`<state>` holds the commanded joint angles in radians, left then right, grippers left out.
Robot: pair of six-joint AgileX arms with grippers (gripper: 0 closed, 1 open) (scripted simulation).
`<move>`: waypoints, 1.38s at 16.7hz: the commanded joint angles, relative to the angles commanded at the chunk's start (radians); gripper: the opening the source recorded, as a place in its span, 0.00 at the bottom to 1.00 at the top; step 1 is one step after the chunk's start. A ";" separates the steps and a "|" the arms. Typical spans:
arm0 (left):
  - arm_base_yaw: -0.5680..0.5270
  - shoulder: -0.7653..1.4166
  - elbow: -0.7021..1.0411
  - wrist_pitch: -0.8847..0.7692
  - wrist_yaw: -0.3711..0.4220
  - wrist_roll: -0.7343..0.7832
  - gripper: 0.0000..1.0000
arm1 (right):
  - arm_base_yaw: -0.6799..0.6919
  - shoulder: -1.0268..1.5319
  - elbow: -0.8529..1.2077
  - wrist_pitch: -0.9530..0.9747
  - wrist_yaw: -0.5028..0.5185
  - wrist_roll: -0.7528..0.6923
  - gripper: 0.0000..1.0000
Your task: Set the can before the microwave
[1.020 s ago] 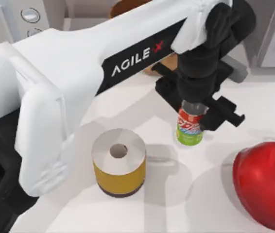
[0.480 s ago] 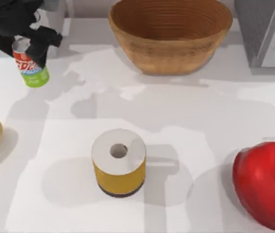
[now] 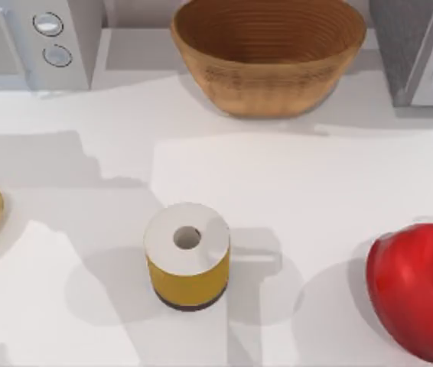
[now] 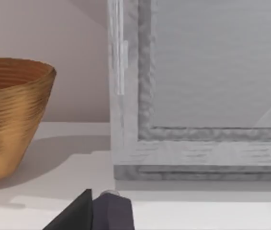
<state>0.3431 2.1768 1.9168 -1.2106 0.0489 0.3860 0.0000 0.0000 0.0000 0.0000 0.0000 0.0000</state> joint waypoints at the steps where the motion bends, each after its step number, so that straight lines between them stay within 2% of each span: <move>1: 0.014 0.003 -0.009 0.007 -0.005 0.003 0.00 | 0.000 0.000 0.000 0.000 0.000 0.000 1.00; 16: 0.018 0.008 -0.037 0.038 -0.006 0.003 0.00 | 0.000 0.000 0.000 0.000 0.000 0.000 1.00; 23: 0.018 0.008 -0.037 0.038 -0.006 0.003 0.53 | 0.000 0.000 0.000 0.000 0.000 0.000 1.00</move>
<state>0.3608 2.1844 1.8797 -1.1721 0.0427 0.3894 0.0000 0.0000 0.0000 0.0000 0.0000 0.0000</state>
